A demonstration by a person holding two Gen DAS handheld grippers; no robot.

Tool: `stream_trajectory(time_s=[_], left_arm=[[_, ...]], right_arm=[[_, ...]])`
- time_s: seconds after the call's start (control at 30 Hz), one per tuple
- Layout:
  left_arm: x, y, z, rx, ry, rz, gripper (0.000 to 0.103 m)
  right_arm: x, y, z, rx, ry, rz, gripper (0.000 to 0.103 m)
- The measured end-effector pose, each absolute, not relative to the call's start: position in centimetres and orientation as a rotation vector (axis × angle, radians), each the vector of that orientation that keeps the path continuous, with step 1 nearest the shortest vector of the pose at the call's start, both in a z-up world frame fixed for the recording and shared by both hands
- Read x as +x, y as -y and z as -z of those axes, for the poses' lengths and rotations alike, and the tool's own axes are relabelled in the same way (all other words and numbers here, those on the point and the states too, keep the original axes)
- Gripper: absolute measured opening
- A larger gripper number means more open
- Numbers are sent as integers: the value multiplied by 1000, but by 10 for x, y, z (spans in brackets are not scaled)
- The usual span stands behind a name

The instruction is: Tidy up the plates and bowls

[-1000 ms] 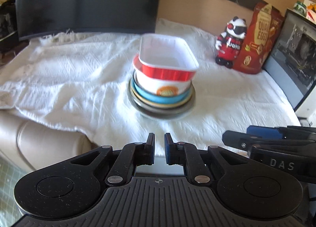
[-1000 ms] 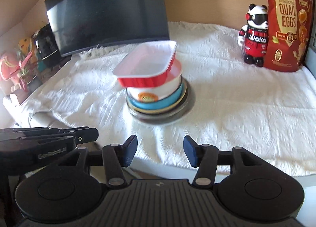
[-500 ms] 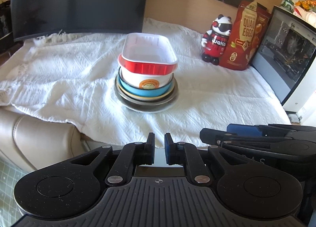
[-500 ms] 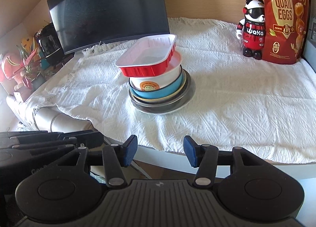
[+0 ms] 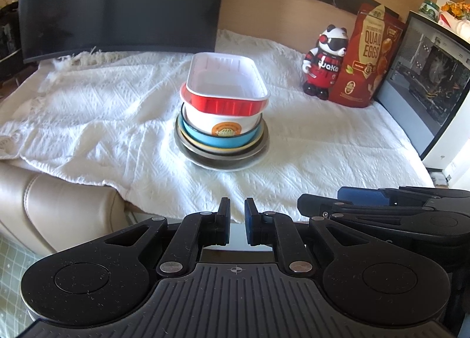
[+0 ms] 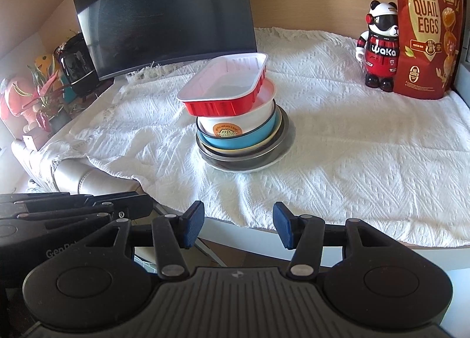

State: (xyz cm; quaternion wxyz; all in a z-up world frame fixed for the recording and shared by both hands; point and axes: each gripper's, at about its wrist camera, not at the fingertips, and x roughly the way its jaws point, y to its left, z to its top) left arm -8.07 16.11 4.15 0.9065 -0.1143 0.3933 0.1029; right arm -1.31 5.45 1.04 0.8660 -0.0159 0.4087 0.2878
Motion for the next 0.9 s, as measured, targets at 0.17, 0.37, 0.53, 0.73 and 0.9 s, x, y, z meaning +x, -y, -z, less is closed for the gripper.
stream_trajectory(time_s=[0.17, 0.37, 0.53, 0.73, 0.9], left_arm=[[-80, -163, -42, -237, -813, -212, 13], [-80, -165, -40, -239, -818, -212, 13], [-79, -166, -40, -243, -819, -206, 13], [-78, -164, -39, -241, -822, -198, 13], [-76, -162, -39, -236, -824, -197, 13]], right_arm=[[-13, -57, -10, -38, -856, -604, 52], [-12, -58, -8, -38, -863, -599, 52], [-12, -57, -8, -38, -863, -592, 52], [-11, -56, -8, -36, -865, -586, 52], [-11, -54, -8, -32, -865, -585, 52]])
